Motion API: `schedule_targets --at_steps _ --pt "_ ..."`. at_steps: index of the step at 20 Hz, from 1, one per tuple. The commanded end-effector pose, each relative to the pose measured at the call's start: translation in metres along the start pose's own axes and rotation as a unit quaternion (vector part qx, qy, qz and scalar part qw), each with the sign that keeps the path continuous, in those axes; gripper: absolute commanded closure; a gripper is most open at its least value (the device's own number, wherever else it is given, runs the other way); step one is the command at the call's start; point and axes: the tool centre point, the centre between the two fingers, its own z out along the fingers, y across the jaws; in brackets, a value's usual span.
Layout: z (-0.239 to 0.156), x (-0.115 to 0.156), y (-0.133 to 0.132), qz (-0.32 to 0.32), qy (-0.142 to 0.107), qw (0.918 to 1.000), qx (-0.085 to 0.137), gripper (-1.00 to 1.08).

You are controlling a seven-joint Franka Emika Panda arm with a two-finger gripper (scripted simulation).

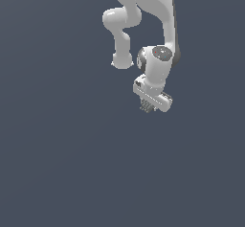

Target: Pick up the object and move it to a goal position.

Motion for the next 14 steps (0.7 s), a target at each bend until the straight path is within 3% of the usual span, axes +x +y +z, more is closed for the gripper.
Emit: schedule_targets --at_steps 1,7,14 --pt "-0.007 -0.022 -0.003 0.0 0.0 1.0 0.0 1.08" --pt "-0.017 -0.056 -0.009 0.001 0.0 1.0 0.0 1.08" --pt "-0.021 -0.07 -0.012 0.001 0.0 1.0 0.0 1.08"
